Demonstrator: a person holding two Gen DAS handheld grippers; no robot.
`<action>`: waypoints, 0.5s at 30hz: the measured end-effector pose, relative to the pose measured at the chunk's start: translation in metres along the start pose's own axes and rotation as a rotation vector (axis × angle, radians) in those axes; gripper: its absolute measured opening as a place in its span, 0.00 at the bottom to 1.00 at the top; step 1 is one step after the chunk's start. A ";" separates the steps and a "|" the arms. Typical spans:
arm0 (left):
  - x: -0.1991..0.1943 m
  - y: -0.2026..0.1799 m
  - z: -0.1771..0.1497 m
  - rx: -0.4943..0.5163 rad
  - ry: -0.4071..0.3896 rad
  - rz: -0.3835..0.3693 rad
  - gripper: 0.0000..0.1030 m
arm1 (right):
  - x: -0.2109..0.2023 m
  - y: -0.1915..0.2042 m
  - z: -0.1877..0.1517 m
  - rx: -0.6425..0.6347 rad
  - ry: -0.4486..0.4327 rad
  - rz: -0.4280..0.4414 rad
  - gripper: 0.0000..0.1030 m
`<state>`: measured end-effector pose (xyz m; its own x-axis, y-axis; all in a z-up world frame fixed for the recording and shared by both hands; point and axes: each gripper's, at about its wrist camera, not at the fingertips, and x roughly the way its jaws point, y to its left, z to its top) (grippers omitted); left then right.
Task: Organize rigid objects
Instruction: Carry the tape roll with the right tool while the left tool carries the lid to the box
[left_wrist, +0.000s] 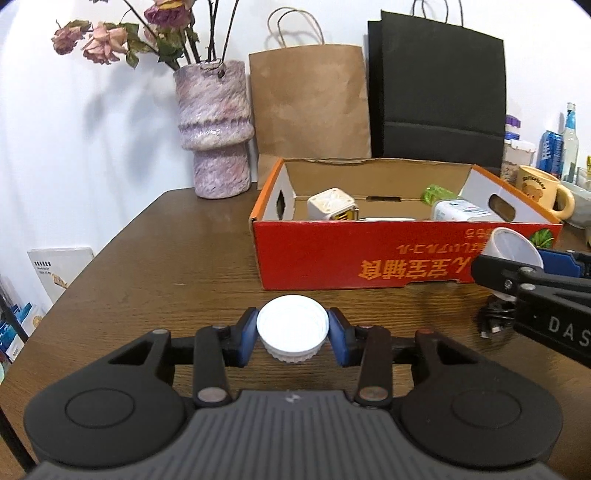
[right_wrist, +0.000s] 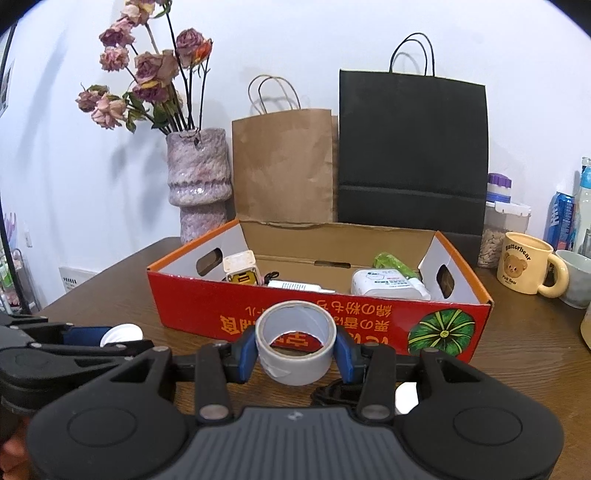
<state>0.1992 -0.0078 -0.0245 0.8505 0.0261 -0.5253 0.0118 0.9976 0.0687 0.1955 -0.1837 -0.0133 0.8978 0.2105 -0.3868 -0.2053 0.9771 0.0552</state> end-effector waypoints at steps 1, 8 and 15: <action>-0.003 -0.002 0.000 0.002 -0.005 -0.002 0.40 | -0.002 -0.001 0.000 0.000 -0.003 0.002 0.41; -0.021 -0.010 -0.001 0.001 -0.038 -0.014 0.40 | -0.020 -0.005 -0.002 0.007 -0.027 0.006 0.41; -0.039 -0.016 0.000 -0.019 -0.065 -0.009 0.40 | -0.039 -0.008 -0.002 0.009 -0.050 0.012 0.41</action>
<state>0.1658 -0.0252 -0.0054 0.8828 0.0140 -0.4695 0.0095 0.9988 0.0476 0.1613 -0.1994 -0.0007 0.9137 0.2230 -0.3398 -0.2127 0.9748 0.0678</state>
